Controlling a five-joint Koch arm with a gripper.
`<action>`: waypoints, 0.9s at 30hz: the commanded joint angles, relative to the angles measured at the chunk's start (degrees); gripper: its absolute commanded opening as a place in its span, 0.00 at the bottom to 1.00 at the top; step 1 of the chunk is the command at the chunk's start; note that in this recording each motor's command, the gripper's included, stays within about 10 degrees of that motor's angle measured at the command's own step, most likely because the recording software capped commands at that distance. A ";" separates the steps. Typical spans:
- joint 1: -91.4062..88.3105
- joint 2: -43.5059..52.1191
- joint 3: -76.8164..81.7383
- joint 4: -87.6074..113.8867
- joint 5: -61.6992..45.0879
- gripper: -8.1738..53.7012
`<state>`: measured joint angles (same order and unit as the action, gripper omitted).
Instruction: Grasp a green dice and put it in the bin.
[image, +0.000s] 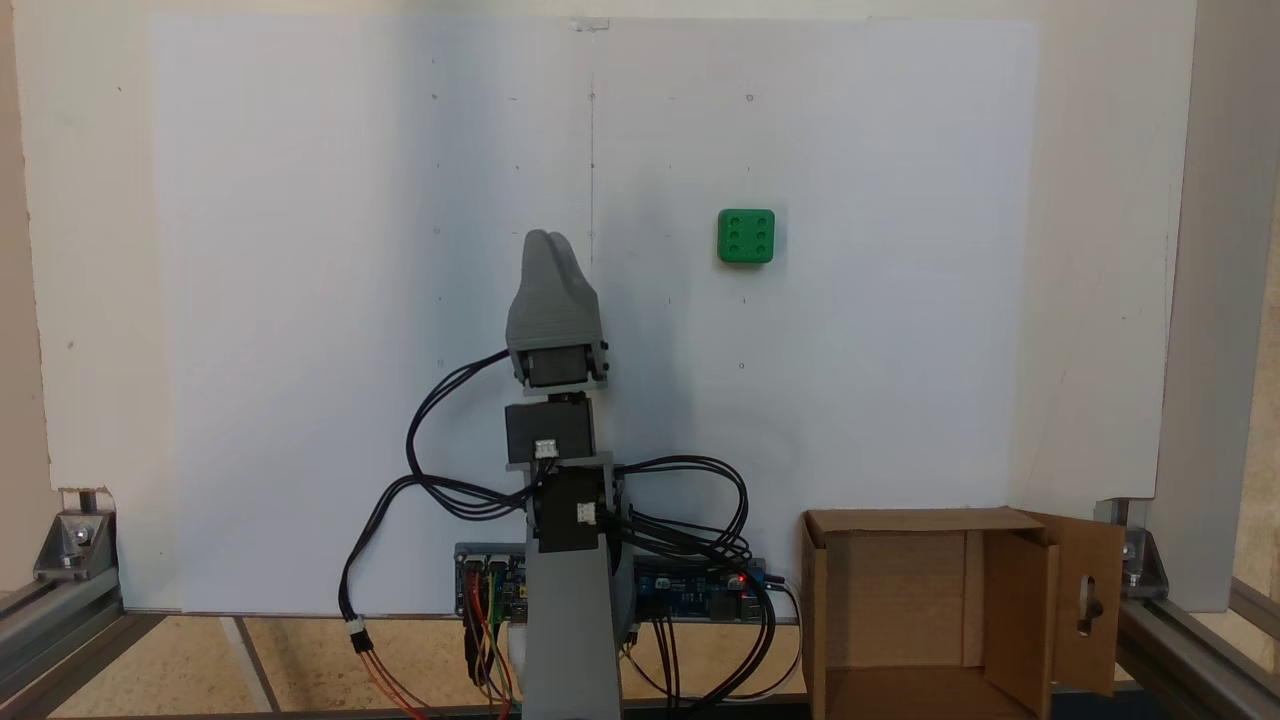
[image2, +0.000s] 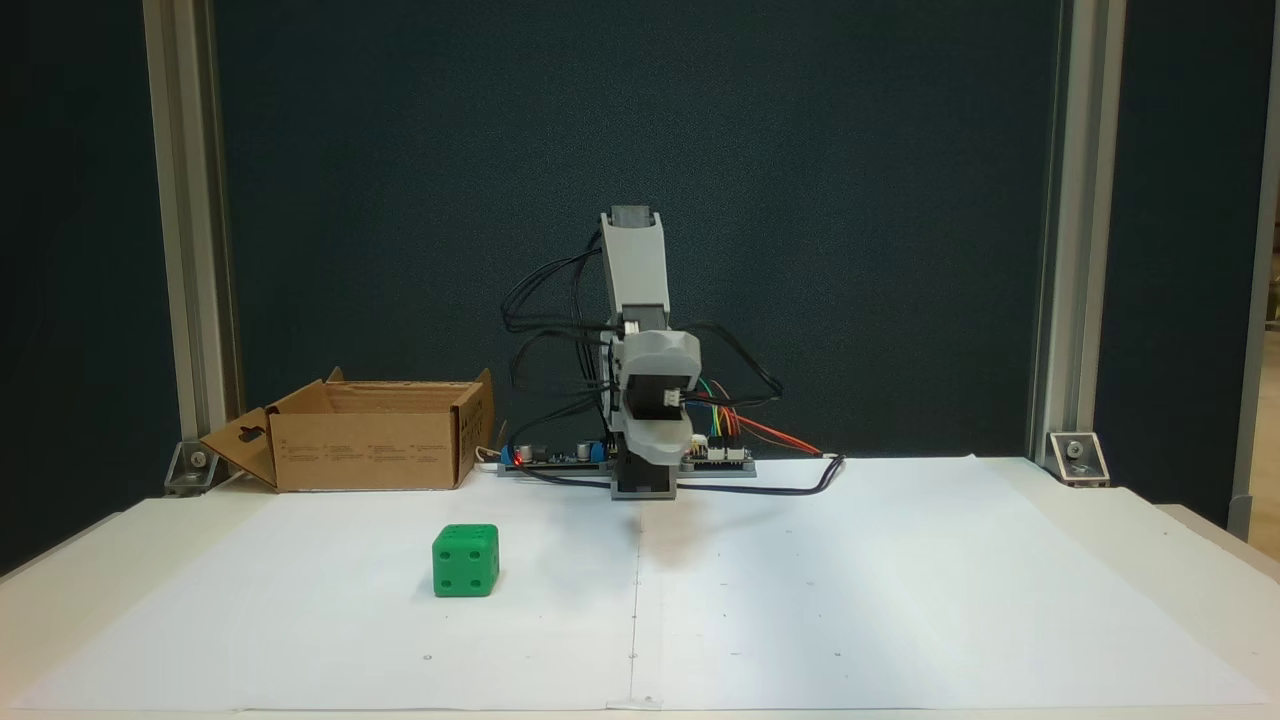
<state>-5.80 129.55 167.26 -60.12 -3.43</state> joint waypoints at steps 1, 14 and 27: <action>1.49 5.89 -4.57 4.13 3.25 0.83; 13.62 6.06 -25.93 46.74 4.31 0.84; 21.27 2.64 -57.04 95.25 4.04 0.84</action>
<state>14.77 129.46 115.14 29.97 -1.32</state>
